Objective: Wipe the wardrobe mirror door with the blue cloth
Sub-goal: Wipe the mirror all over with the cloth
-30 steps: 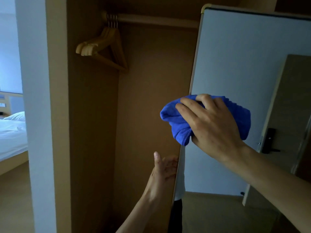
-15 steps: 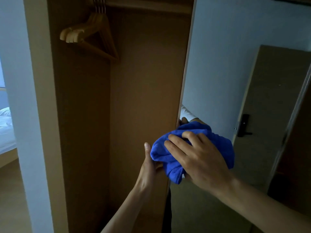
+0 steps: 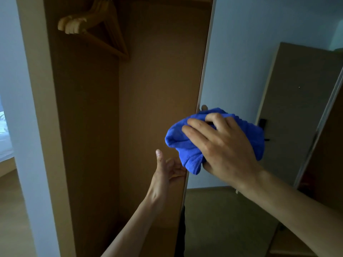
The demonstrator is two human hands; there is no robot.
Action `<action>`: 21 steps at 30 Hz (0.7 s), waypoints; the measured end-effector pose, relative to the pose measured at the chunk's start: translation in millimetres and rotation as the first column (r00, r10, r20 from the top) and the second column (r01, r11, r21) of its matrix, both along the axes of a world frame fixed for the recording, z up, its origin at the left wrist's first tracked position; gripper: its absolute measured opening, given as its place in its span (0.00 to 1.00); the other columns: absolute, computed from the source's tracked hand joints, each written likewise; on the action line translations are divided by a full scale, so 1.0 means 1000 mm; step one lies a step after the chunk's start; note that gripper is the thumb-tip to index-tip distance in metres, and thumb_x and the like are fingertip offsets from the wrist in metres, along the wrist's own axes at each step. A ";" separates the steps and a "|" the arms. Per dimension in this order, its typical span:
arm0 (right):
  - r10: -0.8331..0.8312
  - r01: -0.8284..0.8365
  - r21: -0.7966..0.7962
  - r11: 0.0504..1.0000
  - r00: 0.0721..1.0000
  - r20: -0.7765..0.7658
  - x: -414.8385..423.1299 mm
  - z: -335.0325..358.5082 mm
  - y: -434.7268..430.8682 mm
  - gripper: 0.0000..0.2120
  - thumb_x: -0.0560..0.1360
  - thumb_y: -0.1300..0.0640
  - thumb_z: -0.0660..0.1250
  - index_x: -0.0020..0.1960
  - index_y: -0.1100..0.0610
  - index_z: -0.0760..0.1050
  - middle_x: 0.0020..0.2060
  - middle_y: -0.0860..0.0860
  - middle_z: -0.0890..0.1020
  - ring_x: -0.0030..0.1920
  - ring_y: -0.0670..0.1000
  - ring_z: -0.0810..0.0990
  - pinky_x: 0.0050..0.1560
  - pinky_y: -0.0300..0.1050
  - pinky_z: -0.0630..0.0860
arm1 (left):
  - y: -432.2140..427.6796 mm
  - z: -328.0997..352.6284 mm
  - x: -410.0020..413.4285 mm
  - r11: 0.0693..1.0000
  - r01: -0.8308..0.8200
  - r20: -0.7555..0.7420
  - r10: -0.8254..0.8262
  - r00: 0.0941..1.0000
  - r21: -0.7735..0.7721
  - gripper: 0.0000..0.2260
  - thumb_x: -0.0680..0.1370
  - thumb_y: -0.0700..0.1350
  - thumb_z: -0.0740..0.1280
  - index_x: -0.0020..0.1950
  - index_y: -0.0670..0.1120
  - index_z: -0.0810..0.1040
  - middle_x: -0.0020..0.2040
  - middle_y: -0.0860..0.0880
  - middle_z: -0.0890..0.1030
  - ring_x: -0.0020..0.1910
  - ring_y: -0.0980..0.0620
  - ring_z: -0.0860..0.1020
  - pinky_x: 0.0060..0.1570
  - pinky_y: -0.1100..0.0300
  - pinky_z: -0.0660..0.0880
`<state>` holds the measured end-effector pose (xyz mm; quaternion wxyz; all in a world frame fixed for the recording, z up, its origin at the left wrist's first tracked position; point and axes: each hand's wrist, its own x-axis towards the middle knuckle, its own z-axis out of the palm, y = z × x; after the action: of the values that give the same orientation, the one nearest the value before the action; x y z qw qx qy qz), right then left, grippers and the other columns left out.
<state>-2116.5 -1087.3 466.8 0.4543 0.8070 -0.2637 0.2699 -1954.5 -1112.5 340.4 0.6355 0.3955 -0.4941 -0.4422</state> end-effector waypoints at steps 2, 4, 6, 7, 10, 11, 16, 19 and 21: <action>0.004 -0.003 0.025 1.000 1.000 -0.027 -0.002 -0.016 0.002 0.19 0.74 0.58 0.67 0.64 0.57 0.76 0.60 0.53 0.80 0.55 0.59 0.77 0.50 0.56 0.74 | 0.003 0.003 -0.001 0.999 0.036 -0.044 -0.037 0.998 -0.021 0.35 0.79 0.72 0.40 0.56 0.61 0.85 0.57 0.48 0.86 0.59 0.49 0.84 0.64 0.48 0.76; 0.020 -0.017 0.052 0.999 0.998 -0.053 -0.004 -0.032 0.004 0.17 0.76 0.58 0.63 0.64 0.57 0.76 0.60 0.53 0.81 0.54 0.58 0.77 0.49 0.55 0.75 | 0.004 0.004 0.000 0.997 0.070 -0.122 -0.071 0.990 -0.014 0.33 0.79 0.72 0.43 0.58 0.60 0.85 0.59 0.46 0.86 0.61 0.47 0.83 0.68 0.43 0.74; 0.038 -0.033 0.076 0.997 0.997 -0.073 -0.005 -0.046 0.005 0.17 0.78 0.59 0.57 0.64 0.57 0.76 0.60 0.53 0.81 0.55 0.57 0.77 0.49 0.54 0.76 | 0.002 0.002 0.002 0.993 0.120 -0.174 -0.122 0.977 -0.024 0.36 0.81 0.72 0.45 0.65 0.51 0.83 0.65 0.41 0.82 0.68 0.43 0.79 0.73 0.40 0.68; 0.046 -0.038 0.088 0.995 0.995 -0.084 -0.005 -0.052 0.005 0.18 0.78 0.59 0.56 0.64 0.57 0.76 0.60 0.53 0.81 0.55 0.57 0.77 0.49 0.53 0.76 | 0.002 0.002 0.004 0.989 0.147 -0.194 -0.148 0.970 -0.023 0.38 0.81 0.72 0.47 0.69 0.46 0.80 0.68 0.39 0.79 0.70 0.41 0.76 0.75 0.41 0.65; 0.067 -0.056 0.115 0.992 0.993 -0.093 -0.008 -0.059 0.004 0.17 0.77 0.59 0.60 0.64 0.57 0.76 0.60 0.53 0.81 0.55 0.56 0.77 0.50 0.52 0.77 | 0.005 0.003 0.010 0.985 0.172 -0.188 -0.169 0.967 -0.001 0.41 0.80 0.73 0.47 0.69 0.42 0.80 0.68 0.38 0.79 0.70 0.42 0.76 0.74 0.44 0.65; 0.073 -0.062 0.119 0.991 0.993 -0.089 -0.008 -0.059 0.003 0.17 0.77 0.59 0.61 0.64 0.56 0.77 0.60 0.53 0.81 0.55 0.56 0.77 0.50 0.52 0.77 | 0.005 0.002 0.012 0.986 0.168 -0.178 -0.165 0.970 -0.001 0.41 0.79 0.73 0.46 0.67 0.43 0.81 0.67 0.39 0.80 0.70 0.43 0.77 0.73 0.45 0.68; 0.055 -0.049 0.100 0.994 0.997 -0.057 -0.002 -0.044 0.002 0.17 0.78 0.60 0.58 0.63 0.56 0.76 0.59 0.52 0.81 0.54 0.57 0.77 0.50 0.53 0.76 | 0.006 0.011 0.010 0.994 0.105 -0.157 -0.101 0.982 0.013 0.36 0.79 0.72 0.45 0.61 0.54 0.85 0.64 0.43 0.83 0.66 0.44 0.80 0.69 0.44 0.72; 0.037 -0.038 0.079 0.996 0.999 0.005 -0.001 -0.030 0.003 0.18 0.75 0.60 0.64 0.64 0.57 0.76 0.61 0.53 0.80 0.56 0.59 0.77 0.52 0.55 0.73 | 0.007 0.013 0.007 0.996 0.087 -0.108 -0.084 0.991 0.023 0.35 0.80 0.71 0.40 0.56 0.61 0.86 0.60 0.44 0.85 0.62 0.43 0.82 0.64 0.43 0.76; 0.030 -0.032 0.066 0.997 0.999 0.031 -0.002 -0.025 0.003 0.19 0.74 0.60 0.68 0.65 0.57 0.76 0.62 0.53 0.80 0.56 0.59 0.77 0.52 0.56 0.72 | 0.009 0.013 0.007 0.994 0.103 -0.102 -0.099 0.990 0.033 0.36 0.80 0.71 0.39 0.55 0.60 0.86 0.59 0.43 0.85 0.62 0.43 0.82 0.66 0.42 0.75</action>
<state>-2118.3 -1084.8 441.8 0.4192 0.8214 -0.2669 0.2801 -1947.0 -1103.1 353.2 0.6285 0.3595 -0.4725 -0.5024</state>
